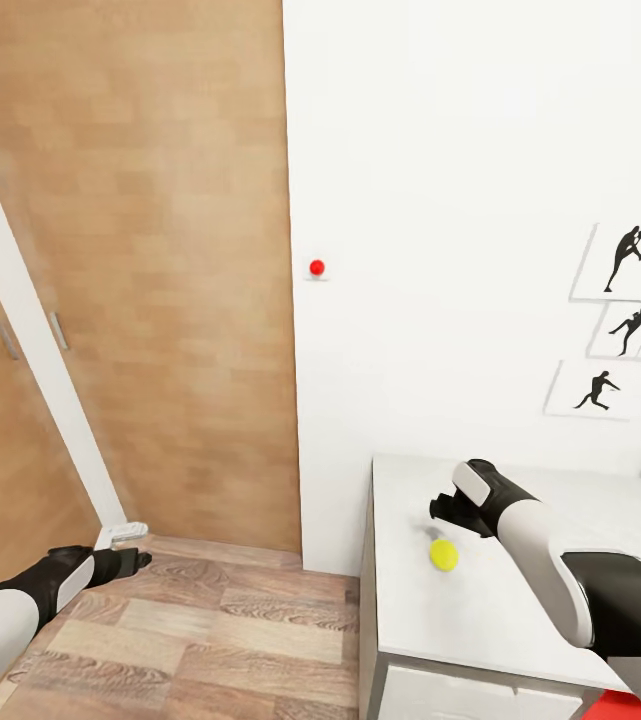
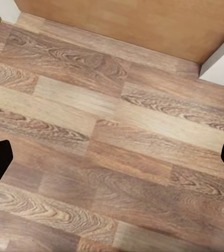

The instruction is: Put all the toys in the child's room - the three board games (two on the bed and one on the table), the two jigsaw puzzles on the table, and the tennis ball on the table - inside the toy box on the table in the child's room.

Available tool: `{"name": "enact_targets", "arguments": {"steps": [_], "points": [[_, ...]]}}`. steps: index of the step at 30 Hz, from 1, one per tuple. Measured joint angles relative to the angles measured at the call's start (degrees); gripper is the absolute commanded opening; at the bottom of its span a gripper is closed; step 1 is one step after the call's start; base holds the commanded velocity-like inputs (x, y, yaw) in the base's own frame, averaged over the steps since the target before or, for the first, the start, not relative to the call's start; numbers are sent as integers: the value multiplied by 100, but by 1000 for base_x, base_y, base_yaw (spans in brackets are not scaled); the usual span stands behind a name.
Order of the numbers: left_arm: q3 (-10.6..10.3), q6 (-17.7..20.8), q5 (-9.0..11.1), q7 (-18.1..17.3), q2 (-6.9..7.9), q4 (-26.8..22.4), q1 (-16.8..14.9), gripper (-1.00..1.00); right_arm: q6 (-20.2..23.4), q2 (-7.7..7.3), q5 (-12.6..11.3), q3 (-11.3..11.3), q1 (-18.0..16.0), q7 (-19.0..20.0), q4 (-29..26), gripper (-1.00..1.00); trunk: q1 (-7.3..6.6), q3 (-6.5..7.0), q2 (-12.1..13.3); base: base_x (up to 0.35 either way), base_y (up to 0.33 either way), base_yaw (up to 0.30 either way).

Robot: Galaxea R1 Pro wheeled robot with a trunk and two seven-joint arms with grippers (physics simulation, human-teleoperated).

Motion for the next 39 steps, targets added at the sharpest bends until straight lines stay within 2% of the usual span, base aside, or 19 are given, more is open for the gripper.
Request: {"name": "enact_targets", "arguments": {"steps": [12,23,39], "points": [[-2,-1,0,0,0,0,7,100,1,-4,1,3,0,4,0,100,0,-26,0,6,2,-43],[-2,-7,0,0,0,0,9,100,0,-7,1,-2,8,5,4,100,0,-46,0,141,52,-3],[-2,-9,0,0,-2,0,11,100,0,-7,1,-2,91,4,9,100,1,-176,1,10,2,0]]}}
